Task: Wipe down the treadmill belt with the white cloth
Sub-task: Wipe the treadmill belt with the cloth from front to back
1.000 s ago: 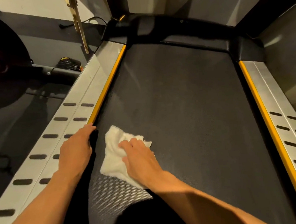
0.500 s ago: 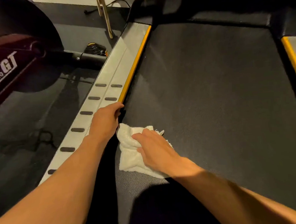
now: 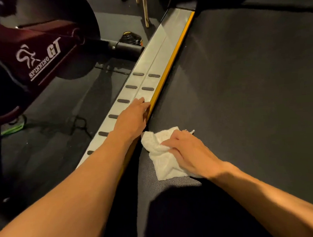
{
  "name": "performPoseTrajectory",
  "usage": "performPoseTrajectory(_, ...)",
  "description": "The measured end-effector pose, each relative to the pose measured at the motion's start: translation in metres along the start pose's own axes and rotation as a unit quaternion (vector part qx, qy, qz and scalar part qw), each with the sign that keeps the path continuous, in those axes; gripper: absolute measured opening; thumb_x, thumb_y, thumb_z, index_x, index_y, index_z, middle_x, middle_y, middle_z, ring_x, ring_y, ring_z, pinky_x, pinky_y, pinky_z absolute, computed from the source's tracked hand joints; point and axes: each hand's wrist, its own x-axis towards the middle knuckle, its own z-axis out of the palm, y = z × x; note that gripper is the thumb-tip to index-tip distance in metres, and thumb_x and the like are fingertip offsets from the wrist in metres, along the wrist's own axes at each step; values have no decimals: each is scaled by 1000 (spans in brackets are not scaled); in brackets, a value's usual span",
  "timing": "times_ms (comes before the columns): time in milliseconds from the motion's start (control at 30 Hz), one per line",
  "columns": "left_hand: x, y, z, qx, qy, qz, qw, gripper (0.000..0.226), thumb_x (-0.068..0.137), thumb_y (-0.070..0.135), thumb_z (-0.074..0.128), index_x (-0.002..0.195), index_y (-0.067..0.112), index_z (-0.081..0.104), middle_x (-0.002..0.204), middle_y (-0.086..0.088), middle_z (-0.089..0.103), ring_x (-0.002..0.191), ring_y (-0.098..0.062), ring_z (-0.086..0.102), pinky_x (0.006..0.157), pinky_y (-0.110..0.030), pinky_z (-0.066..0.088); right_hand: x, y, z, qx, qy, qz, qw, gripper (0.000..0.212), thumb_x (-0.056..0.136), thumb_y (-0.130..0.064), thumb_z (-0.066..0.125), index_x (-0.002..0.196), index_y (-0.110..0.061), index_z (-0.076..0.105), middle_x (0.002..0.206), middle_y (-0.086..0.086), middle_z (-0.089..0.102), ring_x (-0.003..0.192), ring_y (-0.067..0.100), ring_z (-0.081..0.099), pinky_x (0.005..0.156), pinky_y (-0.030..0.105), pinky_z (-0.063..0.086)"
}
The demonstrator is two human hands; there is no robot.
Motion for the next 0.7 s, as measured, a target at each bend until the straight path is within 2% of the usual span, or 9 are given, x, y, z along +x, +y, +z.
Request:
performPoseTrajectory(67, -2, 1, 5, -13, 17, 2, 1000, 44, 93, 5, 50, 136, 13, 48, 139, -8, 44, 121, -28, 49, 96, -39, 43, 22, 12, -7, -9, 55, 63, 996, 28, 94, -13, 49, 116, -21, 65, 96, 2, 52, 89, 21, 46, 75, 34, 40)
performPoseTrajectory(167, -3, -1, 9, -64, 56, -17, 996, 22, 98, 16, 45, 118, 13, 52, 113, -7, 57, 97, -26, 57, 79, -37, 46, 53, 26, -8, -64, 85, 137, 985, 28, 92, -8, 48, 111, -21, 64, 92, 2, 47, 89, 26, 47, 70, 37, 41)
performPoseTrajectory(267, -3, -5, 4, -86, 45, -36, 995, 21, 98, 21, 46, 118, 17, 50, 109, -6, 62, 95, -24, 59, 80, -36, 47, 40, 3, 4, -106, 22, 67, 992, 31, 89, -7, 53, 116, -20, 62, 97, 5, 52, 88, 28, 51, 71, 42, 46)
performPoseTrajectory(367, -5, -5, 4, -80, 25, -46, 995, 24, 96, 15, 48, 120, 18, 47, 109, -8, 60, 96, -26, 58, 85, -41, 49, 0, -28, 6, -24, -67, -43, 997, 35, 90, -11, 51, 122, -21, 60, 99, 6, 53, 89, 24, 49, 73, 39, 46)
performPoseTrajectory(433, -7, -2, 9, -76, 36, -46, 995, 24, 94, 12, 49, 118, 15, 46, 108, -9, 57, 97, -29, 57, 81, -38, 47, -1, -20, 2, -3, -24, -17, 1000, 34, 90, -18, 43, 120, -23, 58, 96, 5, 53, 88, 23, 52, 73, 37, 47)
performPoseTrajectory(500, -9, 2, 16, -63, 55, -36, 996, 27, 94, 10, 48, 121, 10, 45, 114, -13, 54, 100, -30, 55, 79, -36, 42, 9, 4, -5, -21, 62, 67, 996, 30, 92, -22, 43, 117, -23, 59, 94, 5, 52, 88, 24, 53, 74, 37, 47)
performPoseTrajectory(533, -9, 3, 18, -58, 68, -30, 996, 24, 95, 9, 46, 119, 7, 46, 114, -13, 52, 98, -29, 53, 79, -36, 41, 14, 15, -10, -33, 65, 103, 992, 28, 95, -23, 44, 117, -22, 60, 94, 5, 49, 89, 23, 50, 76, 40, 46)
performPoseTrajectory(600, -8, 5, 19, -47, 84, -12, 995, 15, 96, 10, 42, 109, 6, 49, 110, -12, 49, 91, -26, 49, 78, -40, 44, 14, 21, -13, -54, 36, 115, 991, 28, 99, -24, 42, 122, -23, 58, 94, 1, 44, 86, 18, 43, 74, 41, 46)
performPoseTrajectory(700, -3, 4, 19, -19, 66, 8, 998, 15, 95, 10, 45, 109, 7, 52, 111, -10, 46, 92, -25, 48, 78, -45, 47, -14, -8, 0, -36, -45, 64, 996, 33, 97, -32, 39, 124, -24, 55, 97, 1, 44, 87, 18, 43, 74, 42, 47)
